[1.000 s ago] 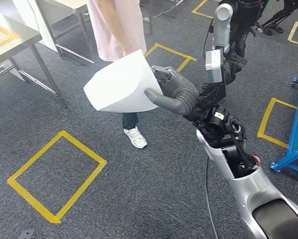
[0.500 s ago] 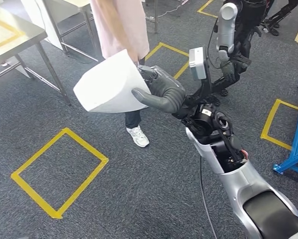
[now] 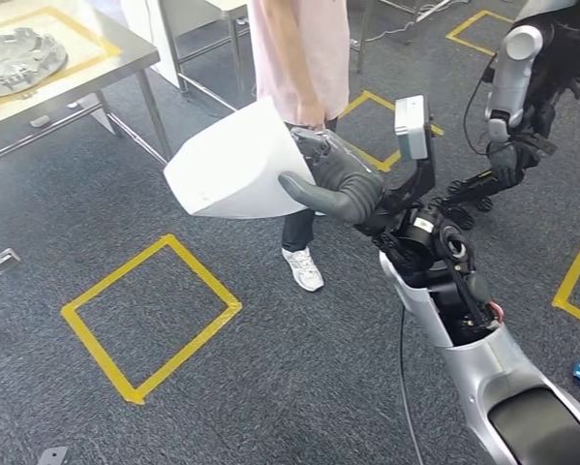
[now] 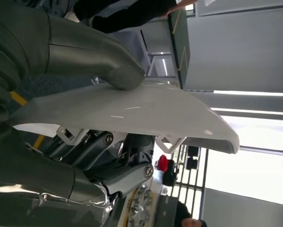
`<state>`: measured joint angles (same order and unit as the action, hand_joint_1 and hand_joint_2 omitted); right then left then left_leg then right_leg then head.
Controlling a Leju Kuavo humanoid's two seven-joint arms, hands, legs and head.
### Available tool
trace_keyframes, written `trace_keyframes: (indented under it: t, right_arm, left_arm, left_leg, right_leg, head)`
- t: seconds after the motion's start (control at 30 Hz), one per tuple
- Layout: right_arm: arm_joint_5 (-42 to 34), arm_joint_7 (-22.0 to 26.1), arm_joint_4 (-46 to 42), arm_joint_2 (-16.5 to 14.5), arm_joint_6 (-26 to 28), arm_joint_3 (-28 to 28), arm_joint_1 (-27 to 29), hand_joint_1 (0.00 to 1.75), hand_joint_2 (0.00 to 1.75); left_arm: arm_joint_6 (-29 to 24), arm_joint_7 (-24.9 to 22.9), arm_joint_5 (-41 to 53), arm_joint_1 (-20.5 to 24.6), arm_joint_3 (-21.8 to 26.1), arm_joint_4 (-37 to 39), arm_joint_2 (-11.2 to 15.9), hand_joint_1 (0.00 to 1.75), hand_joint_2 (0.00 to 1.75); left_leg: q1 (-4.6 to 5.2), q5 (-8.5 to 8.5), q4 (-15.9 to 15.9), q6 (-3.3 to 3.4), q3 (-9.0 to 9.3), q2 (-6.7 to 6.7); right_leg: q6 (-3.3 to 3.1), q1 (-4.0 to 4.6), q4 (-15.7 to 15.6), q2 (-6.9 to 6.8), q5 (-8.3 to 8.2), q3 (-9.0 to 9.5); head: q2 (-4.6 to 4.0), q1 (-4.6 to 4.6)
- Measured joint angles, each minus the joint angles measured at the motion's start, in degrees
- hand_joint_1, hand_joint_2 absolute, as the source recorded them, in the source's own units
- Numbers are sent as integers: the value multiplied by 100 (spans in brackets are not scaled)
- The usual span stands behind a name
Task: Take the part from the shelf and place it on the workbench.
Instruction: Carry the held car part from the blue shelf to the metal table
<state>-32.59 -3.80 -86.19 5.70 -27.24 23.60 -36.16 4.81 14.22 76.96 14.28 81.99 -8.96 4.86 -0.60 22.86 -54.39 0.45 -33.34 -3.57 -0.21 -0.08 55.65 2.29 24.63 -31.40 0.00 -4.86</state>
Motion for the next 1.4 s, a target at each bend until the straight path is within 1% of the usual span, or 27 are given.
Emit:
trace_keyframes:
  t: [0.03,0.1,0.17,0.23,0.27,0.3,0.33,0.37,0.43,0.5,0.63,0.7,0.77,0.8,0.83,0.87,0.9,0.97,1.0,1.03,1.1,1.17,1.23,1.3,1.33,1.37,1.4]
  right_arm:
    - [0,1,2,-1,-1,3,-9,175,175]
    - [-1,1,4,-2,-1,9,-22,175,175]
    - [-12,2,10,-7,-3,10,-33,175,175]
    - [-22,1,20,-13,-7,12,-43,175,175]
    - [-22,-2,26,-13,-8,15,-44,175,175]
    - [-22,-5,35,-13,-8,17,-41,175,175]
    - [-22,-8,44,-13,-8,20,-39,175,175]
    - [-22,-10,53,-13,-8,22,-37,175,175]
    - [-23,-11,63,-13,-8,25,-41,175,175]
    - [-25,-12,64,-13,-6,25,-54,175,175]
    - [-32,-15,66,-13,14,38,-61,175,175]
    - [-44,-13,67,-13,29,37,-62,175,175]
    - [-58,-11,72,-13,35,40,-49,175,175]
    - [-67,-12,75,-13,37,45,-34,175,175]
    - [-77,-13,79,-13,40,50,-21,175,175]
    - [-89,-13,81,-13,42,54,-13,175,175]
    - [-99,-13,81,-13,44,56,-11,175,175]
    - [-112,-12,82,-11,49,56,-19,175,175]
    - [-115,-10,83,-11,51,57,-24,175,175]
    - [-117,-8,84,-11,53,61,-28,175,175]
    - [-119,-3,87,-11,53,75,-33,175,175]
    - [-119,2,91,-12,53,85,-43,175,175]
    - [-120,6,95,-13,53,87,-53,175,175]
    - [-120,5,110,-13,54,91,-50,175,175]
    - [-120,5,120,-13,54,94,-47,175,175]
    - [-120,4,127,-13,55,99,-46,175,175]
    - [-120,4,131,-13,55,103,-46,175,175]
  left_arm:
    - [0,0,0,0,0,0,-4,0,175]
    - [0,0,1,-8,0,1,-4,0,175]
    - [0,0,1,-12,0,1,3,0,175]
    - [0,1,1,1,0,0,18,0,175]
    - [0,1,0,5,0,0,18,0,175]
    - [0,1,0,3,0,0,15,0,175]
    - [0,1,0,-2,0,0,11,0,175]
    - [0,1,0,-5,0,0,11,0,175]
    - [0,0,0,0,0,0,18,0,175]
    - [0,0,1,16,0,0,23,0,175]
    - [0,-1,2,10,0,0,18,0,175]
    - [0,-1,2,15,0,0,24,0,175]
    - [0,-1,3,19,0,0,25,0,175]
    - [0,-1,5,17,0,0,22,0,175]
    - [0,-2,9,15,0,0,19,0,175]
    - [0,-3,12,14,0,0,15,0,175]
    - [0,-5,14,15,0,0,14,0,175]
    - [0,-9,15,17,0,1,5,0,175]
    - [0,-11,15,17,0,1,1,0,175]
    - [0,-13,15,15,0,1,-5,0,175]
    - [1,-17,17,3,0,1,-7,0,175]
    - [1,-19,20,-9,0,2,0,0,175]
    - [0,-19,19,4,0,2,14,0,175]
    - [0,-19,19,10,0,2,17,0,175]
    - [0,-20,20,4,0,2,13,0,175]
    - [0,-20,20,-4,0,2,10,0,175]
    - [0,-21,20,-7,0,2,11,0,175]
  left_leg:
    - [-9,-14,-1,-28,-29,-29]
    - [-21,-26,-4,-93,-67,-60]
    - [-10,130,-225,-148,-171,72]
    - [-10,504,-933,-192,-507,242]
    - [-17,677,-1358,-212,-714,273]
    - [-24,764,-1663,-229,-864,288]
    - [-32,737,-1745,-241,-905,298]
    - [-41,601,-1567,-248,-814,314]
    - [-48,221,-719,-246,-372,422]
    - [-25,33,-97,-195,-52,506]
    - [-8,31,6,-48,9,411]
    - [-26,23,22,17,28,365]
    - [-24,24,21,47,28,316]
    - [-19,26,20,53,28,286]
    - [-15,27,18,55,32,249]
    - [-12,29,17,55,40,208]
    - [-10,32,16,52,53,161]
    - [-6,39,15,35,66,76]
    - [-4,37,9,16,52,40]
    - [-5,28,5,-8,26,12]
    - [-5,-3,10,-74,-20,-43]
    - [-8,76,-99,-134,-80,24]
    - [-14,382,-639,-183,-335,187]
    - [-23,711,-1436,-228,-732,272]
    - [-28,763,-1675,-243,-853,287]
    - [-34,704,-1688,-252,-862,301]
    - [-40,547,-1457,-253,-746,320]
  right_leg:
    - [-9,7,-82,19,17,37]
    - [-20,-4,-157,-57,11,66]
    - [-56,-36,-213,-136,-20,94]
    - [-78,-43,-232,-217,-31,101]
    - [-79,-43,-232,-258,-29,97]
    - [-79,-43,-231,-301,-28,95]
    - [-78,-43,-231,-341,-26,95]
    - [-72,-44,-229,-377,-22,99]
    - [-43,-39,-216,-439,-2,111]
    - [5,-13,-193,-485,26,111]
    - [106,-7,-136,-530,113,110]
    - [159,-29,305,-412,396,-77]
    - [186,-36,1175,-295,792,-468]
    - [190,-36,1541,-274,907,-643]
    - [185,-36,1710,-265,909,-735]
    - [171,-36,1637,-257,794,-717]
    - [146,-35,1325,-238,578,-586]
    - [72,-28,458,-106,136,-205]
    - [44,-22,132,-47,28,-54]
    - [26,-15,-42,-9,3,24]
    - [8,-14,-133,-53,30,71]
    - [-33,-40,-188,-128,0,96]
    - [-68,-55,-227,-211,-23,114]
    - [-78,-50,-227,-287,-23,104]
    - [-79,-48,-226,-325,-21,100]
    - [-78,-47,-224,-361,-20,99]
    - [-73,-47,-221,-395,-17,103]
  head:
    - [0,6]
    - [0,4]
    - [0,44]
    - [0,120]
    - [0,160]
    - [0,192]
    - [0,221]
    - [0,250]
    - [0,302]
    - [0,336]
    - [0,295]
    - [0,245]
    - [0,171]
    - [0,145]
    - [0,128]
    - [0,114]
    - [0,97]
    - [0,65]
    - [0,55]
    - [0,54]
    - [0,68]
    - [0,95]
    - [0,165]
    - [0,247]
    - [0,276]
    - [0,301]
    - [0,322]
